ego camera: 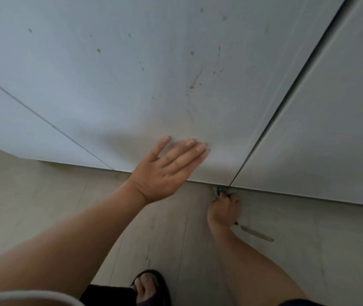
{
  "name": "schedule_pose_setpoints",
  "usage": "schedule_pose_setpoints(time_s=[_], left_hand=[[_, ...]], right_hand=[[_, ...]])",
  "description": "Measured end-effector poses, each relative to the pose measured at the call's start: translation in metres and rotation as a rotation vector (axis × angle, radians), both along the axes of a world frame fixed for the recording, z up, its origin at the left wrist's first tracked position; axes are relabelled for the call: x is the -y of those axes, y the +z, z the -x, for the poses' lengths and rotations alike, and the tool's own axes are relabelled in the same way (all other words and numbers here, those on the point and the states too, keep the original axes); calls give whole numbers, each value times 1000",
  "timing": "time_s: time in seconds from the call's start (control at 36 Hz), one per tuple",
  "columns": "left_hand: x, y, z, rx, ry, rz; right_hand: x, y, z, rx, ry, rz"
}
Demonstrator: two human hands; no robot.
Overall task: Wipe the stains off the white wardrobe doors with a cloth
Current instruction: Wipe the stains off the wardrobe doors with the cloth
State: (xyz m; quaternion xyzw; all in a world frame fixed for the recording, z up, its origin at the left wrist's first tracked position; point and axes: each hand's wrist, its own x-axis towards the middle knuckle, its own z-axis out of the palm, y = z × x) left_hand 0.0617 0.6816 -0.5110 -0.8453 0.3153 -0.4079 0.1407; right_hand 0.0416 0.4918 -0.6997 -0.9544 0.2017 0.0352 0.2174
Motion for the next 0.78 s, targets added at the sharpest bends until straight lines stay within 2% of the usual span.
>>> schedule_pose_setpoints(time_s=[0.06,0.14,0.17,0.22,0.28,0.31,0.36,0.47,0.53,0.58,0.64,0.69,0.78], left_hand=[[-7,-6,10,-90,-75,-23],[-15,-21,23,-388,-207,-126],[-21,-23,27,-502,-171,-158],[-24,-27,31,-777,9,-159],[-24,-21,31,-1112,379,-191],[-23,-19,33,-1244,576,-207],[-30,-8,42,-1479,892,-72],[-41,22,64,-1728,1133,445],[-47,57,82,-1797,1212,852],[-48,97,96,-1795,1215,1348],[-60,152,113,-1661,1185,1897],[-66,208,133,-1462,1104,2326],[-85,299,168,-1230,904,2681]], right_hand=[[-2,0,2,-31,121,72],[-3,3,0,-48,181,91],[-9,7,-5,-63,228,67],[-18,15,-12,-146,352,14],[-27,20,-14,-260,362,-175],[-31,23,-10,-287,285,-312],[-49,43,-10,-326,96,-591],[-62,123,7,-397,-257,-1124],[-73,188,8,-485,-309,-1242],[-82,253,11,-572,-338,-1349],[-99,328,11,-646,-339,-1432],[-114,391,14,-697,-353,-1477],[-147,488,22,-806,-302,-1462]])
